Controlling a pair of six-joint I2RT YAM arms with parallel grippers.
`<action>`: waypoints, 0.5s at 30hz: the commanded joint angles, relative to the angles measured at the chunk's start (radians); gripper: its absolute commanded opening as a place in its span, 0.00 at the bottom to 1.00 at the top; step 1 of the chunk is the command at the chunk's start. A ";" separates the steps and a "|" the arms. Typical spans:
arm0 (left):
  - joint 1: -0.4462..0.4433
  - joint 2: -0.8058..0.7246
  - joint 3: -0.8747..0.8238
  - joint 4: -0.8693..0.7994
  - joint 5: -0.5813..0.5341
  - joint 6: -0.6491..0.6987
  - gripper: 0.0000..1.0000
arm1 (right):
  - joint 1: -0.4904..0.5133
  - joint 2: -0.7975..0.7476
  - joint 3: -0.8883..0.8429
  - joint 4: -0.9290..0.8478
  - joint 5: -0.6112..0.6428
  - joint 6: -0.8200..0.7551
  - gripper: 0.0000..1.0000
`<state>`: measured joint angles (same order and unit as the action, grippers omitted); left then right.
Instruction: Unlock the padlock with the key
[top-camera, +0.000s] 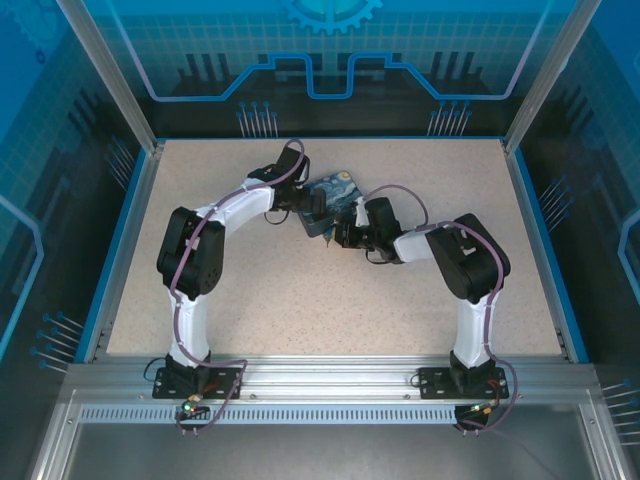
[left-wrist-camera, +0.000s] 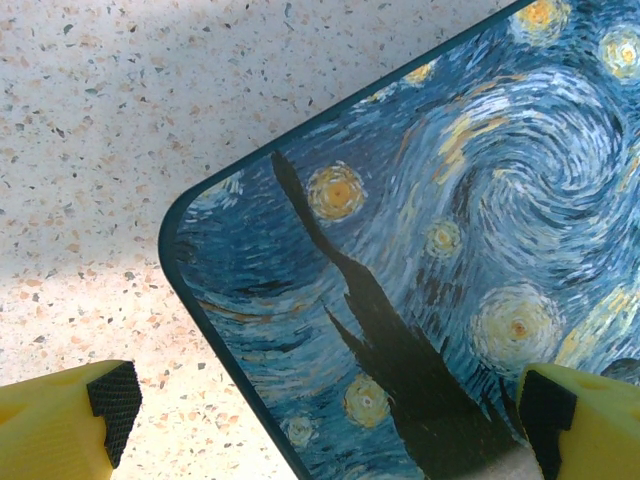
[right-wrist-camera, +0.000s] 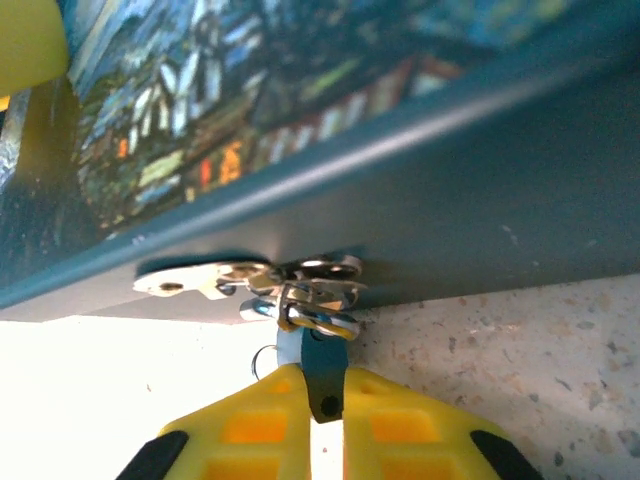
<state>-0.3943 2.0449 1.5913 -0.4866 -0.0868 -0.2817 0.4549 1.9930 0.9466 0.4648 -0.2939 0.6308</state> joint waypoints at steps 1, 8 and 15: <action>-0.011 -0.009 -0.021 -0.003 -0.017 -0.002 0.99 | -0.019 0.014 -0.023 0.026 -0.028 0.026 0.09; -0.011 -0.006 -0.023 -0.004 -0.019 -0.001 0.99 | -0.033 0.005 -0.041 0.077 -0.057 0.081 0.04; -0.011 -0.006 -0.027 -0.006 -0.019 -0.005 0.99 | -0.062 0.023 -0.089 0.228 -0.108 0.249 0.01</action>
<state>-0.3958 2.0449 1.5864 -0.4778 -0.0902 -0.2859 0.4175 1.9942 0.8909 0.5827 -0.3595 0.7761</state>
